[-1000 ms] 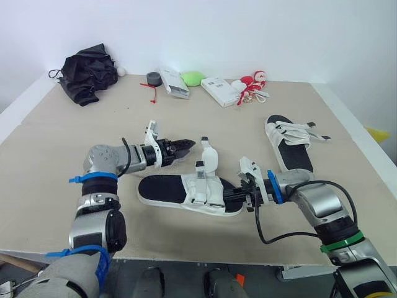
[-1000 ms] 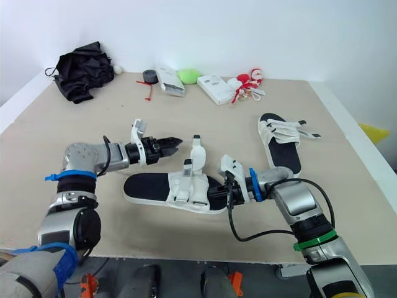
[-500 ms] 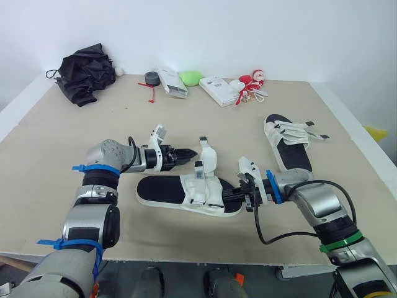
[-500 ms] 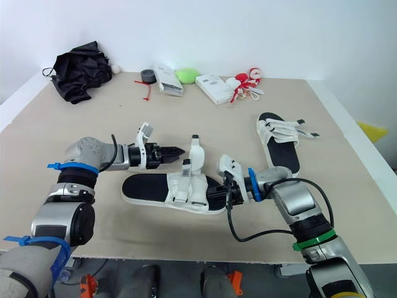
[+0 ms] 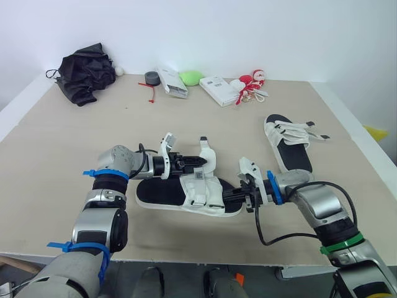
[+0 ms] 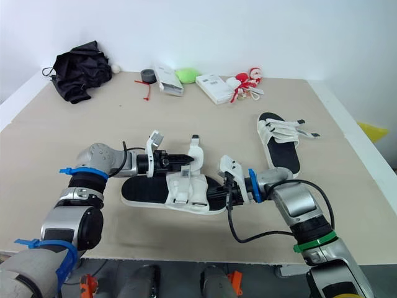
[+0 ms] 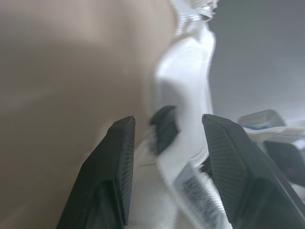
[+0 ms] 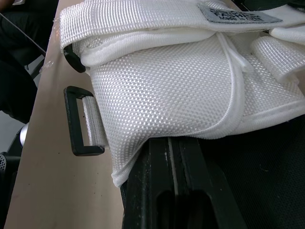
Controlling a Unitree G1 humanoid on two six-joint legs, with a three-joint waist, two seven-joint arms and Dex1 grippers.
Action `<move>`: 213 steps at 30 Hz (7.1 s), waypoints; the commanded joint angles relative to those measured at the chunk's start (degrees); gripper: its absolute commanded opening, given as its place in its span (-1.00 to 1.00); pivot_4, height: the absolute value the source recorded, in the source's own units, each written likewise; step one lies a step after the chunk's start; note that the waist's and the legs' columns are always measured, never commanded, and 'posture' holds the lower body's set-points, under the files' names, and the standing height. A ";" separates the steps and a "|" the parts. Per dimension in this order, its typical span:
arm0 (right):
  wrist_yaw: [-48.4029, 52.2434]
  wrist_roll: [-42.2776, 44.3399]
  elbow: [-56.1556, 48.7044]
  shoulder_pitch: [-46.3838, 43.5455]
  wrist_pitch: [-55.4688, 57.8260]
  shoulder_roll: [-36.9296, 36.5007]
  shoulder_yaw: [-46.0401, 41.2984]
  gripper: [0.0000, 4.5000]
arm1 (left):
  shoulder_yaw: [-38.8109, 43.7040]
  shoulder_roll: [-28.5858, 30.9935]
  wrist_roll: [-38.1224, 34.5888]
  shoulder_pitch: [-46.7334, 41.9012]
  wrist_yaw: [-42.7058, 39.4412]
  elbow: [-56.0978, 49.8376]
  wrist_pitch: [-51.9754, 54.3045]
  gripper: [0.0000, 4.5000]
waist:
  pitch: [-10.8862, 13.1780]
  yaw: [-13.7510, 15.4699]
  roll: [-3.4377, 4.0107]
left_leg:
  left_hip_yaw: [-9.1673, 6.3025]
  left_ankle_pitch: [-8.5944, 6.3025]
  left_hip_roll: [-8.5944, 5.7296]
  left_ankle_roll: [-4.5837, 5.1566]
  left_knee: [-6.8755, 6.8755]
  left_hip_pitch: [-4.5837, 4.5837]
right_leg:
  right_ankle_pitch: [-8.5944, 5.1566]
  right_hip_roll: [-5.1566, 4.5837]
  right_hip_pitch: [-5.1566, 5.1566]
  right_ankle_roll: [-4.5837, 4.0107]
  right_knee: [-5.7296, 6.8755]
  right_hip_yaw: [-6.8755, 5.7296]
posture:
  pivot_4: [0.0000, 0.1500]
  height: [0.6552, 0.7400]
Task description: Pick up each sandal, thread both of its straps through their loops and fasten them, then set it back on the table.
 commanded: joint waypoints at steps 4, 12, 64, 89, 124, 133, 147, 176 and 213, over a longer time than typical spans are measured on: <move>-2.20 -2.49 2.78 2.04 1.79 -0.57 2.05 -1.00 | -0.59 3.23 0.46 -0.52 -2.48 -2.61 2.38 -0.95 | 0.00 -0.01 0.00 | 0.00 0.00 0.00 0.00 0.00 0.00 | 0.00 0.00 0.00 0.00 0.00 0.00 | 1.00 0.95; -2.18 -2.57 3.32 1.62 1.50 -0.22 2.37 -1.00 | -0.79 4.02 0.45 -0.14 -3.52 -3.22 2.62 -0.95 | 0.00 -0.52 0.00 | -0.02 0.00 0.01 0.00 0.00 0.00 | 0.01 0.01 -0.01 -0.01 0.00 -0.01 | 1.00 0.95; -1.88 -2.52 3.09 1.96 1.35 -0.49 2.86 -1.00 | 14.25 0.26 -15.55 2.78 -5.89 -17.94 10.79 -0.99 | 0.02 -0.61 0.00 | -0.04 0.00 0.01 0.00 0.01 0.01 | 0.02 -0.01 0.03 0.00 0.01 -0.03 | 1.00 0.95; -1.68 -2.38 3.20 1.71 1.45 -0.50 3.20 -1.00 | 8.01 0.17 -4.48 9.41 4.05 -9.22 0.10 -0.99 | 0.01 -0.64 -0.01 | -0.05 0.01 0.01 0.00 0.02 0.03 | 0.03 0.00 0.04 -0.03 0.01 -0.02 | 1.00 0.95; -1.32 -2.04 4.44 0.28 1.14 -0.73 3.72 -1.00 | 9.61 1.53 2.16 -3.62 18.26 4.33 -22.29 0.44 | -0.35 -0.98 0.69 | -2.77 -0.22 -1.90 -0.34 -0.01 1.50 | -0.25 -2.72 0.30 -0.49 -0.52 -3.22 | 1.00 0.95; -0.36 2.61 4.97 -5.39 5.55 -0.53 -1.42 -1.00 | 15.21 2.49 -13.14 -6.55 4.59 -5.42 -4.42 0.44 | 0.96 -0.66 0.09 | -2.76 -0.06 -1.86 -0.45 -0.02 0.10 | 2.12 -3.16 -1.13 0.09 -0.52 -4.14 | 1.00 0.95; -0.72 4.20 2.27 -4.71 7.99 -0.17 -1.91 -1.00 | 8.87 11.07 -10.09 -4.30 -7.83 -7.68 -4.18 0.44 | 1.16 -0.57 0.30 | -2.80 -1.08 -1.87 -0.70 -0.06 0.09 | 0.98 -3.12 -1.14 0.19 -0.40 -4.13 | 1.00 0.95; -4.70 11.34 -7.02 -1.12 15.46 -6.01 -8.97 -1.00 | 6.62 12.22 -14.99 3.17 -14.35 -21.78 0.87 0.44 | 1.21 0.36 0.36 | -2.83 -1.04 -1.86 -0.63 0.37 0.15 | 1.08 -3.09 -0.94 0.16 -0.20 -4.11 | 1.00 0.95; -9.75 -4.46 3.33 -5.28 5.64 -1.92 6.90 -1.00 | 1.48 11.47 -4.06 1.77 -9.69 -12.72 -11.58 0.44 | 1.20 0.28 0.36 | -2.82 -0.86 -1.70 -0.49 0.44 1.04 | 1.27 -2.88 -0.12 -0.02 -0.13 -4.07 | 1.00 0.95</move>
